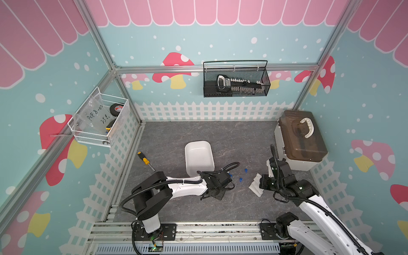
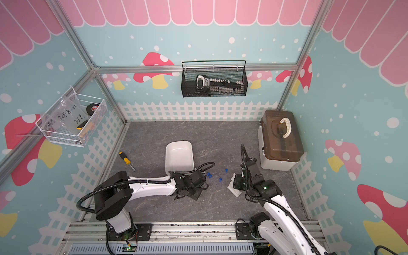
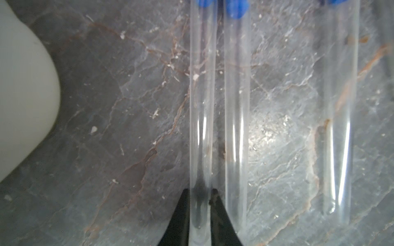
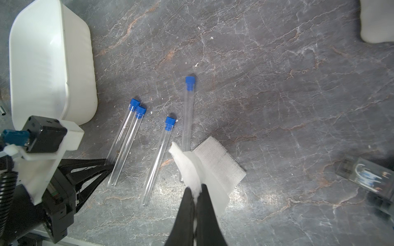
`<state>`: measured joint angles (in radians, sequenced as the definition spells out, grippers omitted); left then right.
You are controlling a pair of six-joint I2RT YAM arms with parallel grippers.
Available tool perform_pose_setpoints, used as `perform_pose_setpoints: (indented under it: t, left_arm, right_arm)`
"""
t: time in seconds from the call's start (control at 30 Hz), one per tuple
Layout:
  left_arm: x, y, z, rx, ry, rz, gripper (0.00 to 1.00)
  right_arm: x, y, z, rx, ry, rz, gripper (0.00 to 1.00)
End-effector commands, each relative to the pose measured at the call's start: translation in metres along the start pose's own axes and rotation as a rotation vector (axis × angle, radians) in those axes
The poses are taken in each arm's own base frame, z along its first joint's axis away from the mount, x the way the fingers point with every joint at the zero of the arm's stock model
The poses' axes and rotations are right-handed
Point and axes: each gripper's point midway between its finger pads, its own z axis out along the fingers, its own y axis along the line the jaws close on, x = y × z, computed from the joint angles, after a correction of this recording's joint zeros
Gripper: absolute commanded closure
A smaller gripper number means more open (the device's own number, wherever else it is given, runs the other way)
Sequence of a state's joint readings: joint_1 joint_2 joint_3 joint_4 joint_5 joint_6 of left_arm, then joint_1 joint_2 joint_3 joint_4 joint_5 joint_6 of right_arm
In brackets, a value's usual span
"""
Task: Wipe the exteriors of test tubes
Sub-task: Pick up the test tube at the center of the board.
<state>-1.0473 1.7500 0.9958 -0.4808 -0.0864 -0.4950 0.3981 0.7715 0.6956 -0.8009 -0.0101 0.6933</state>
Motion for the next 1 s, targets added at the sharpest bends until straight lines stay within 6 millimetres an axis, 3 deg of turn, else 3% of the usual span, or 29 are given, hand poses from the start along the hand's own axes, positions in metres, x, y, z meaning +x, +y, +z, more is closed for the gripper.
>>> perform_pose_setpoints:
  t: [0.0, 0.33, 0.53, 0.73, 0.97]
  left_arm:
    - [0.017, 0.002, -0.001, 0.009, 0.074, -0.029, 0.83]
    - [-0.023, 0.001, -0.038, 0.196, -0.058, -0.166, 0.84]
    - [-0.047, -0.02, -0.065, 0.378, -0.149, -0.173, 0.84]
    - [-0.07, -0.032, -0.09, 0.602, -0.255, -0.262, 0.84]
    - [-0.093, -0.036, -0.122, 0.767, -0.377, -0.309, 0.84]
  right_arm:
    - [-0.001, 0.003, -0.002, -0.018, 0.001, 0.021, 1.0]
    - [-0.019, 0.033, -0.01, -0.163, -0.044, 0.041, 1.0]
    - [-0.036, 0.055, -0.022, -0.26, -0.082, 0.048, 1.0]
    - [-0.062, 0.088, -0.042, -0.396, -0.129, 0.044, 1.0]
    - [-0.105, 0.136, -0.077, -0.602, -0.21, 0.048, 1.0]
